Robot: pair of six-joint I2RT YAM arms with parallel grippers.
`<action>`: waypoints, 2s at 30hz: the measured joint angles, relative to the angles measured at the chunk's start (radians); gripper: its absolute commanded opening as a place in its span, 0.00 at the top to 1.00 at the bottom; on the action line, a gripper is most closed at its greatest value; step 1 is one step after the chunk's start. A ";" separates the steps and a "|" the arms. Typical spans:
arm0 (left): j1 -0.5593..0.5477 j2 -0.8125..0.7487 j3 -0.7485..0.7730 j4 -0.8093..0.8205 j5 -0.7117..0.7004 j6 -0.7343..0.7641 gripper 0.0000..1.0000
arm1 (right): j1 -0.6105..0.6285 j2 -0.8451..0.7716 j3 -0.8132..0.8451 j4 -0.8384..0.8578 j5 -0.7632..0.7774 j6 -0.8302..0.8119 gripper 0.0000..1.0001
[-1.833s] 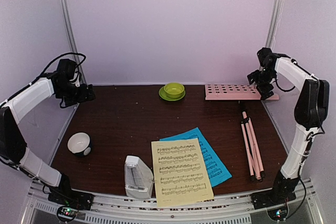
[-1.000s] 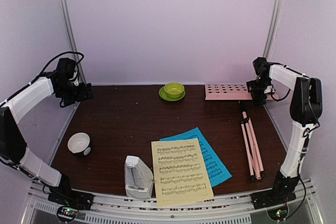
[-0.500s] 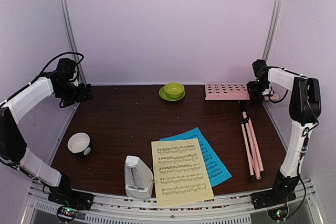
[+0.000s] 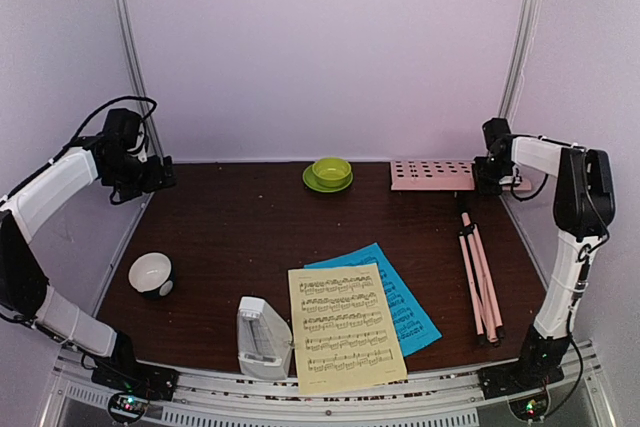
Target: Set up the instrument practice props
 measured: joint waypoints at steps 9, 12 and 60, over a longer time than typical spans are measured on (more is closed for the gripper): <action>0.000 -0.046 0.000 0.019 0.038 0.000 0.03 | 0.000 -0.109 -0.117 0.122 -0.023 0.003 0.69; 0.000 -0.055 0.000 0.035 0.065 0.001 0.04 | 0.000 -0.166 -0.149 0.193 -0.027 0.002 0.72; 0.000 -0.061 0.044 0.075 0.152 0.072 0.04 | -0.019 -0.025 -0.064 0.151 0.015 -0.039 0.34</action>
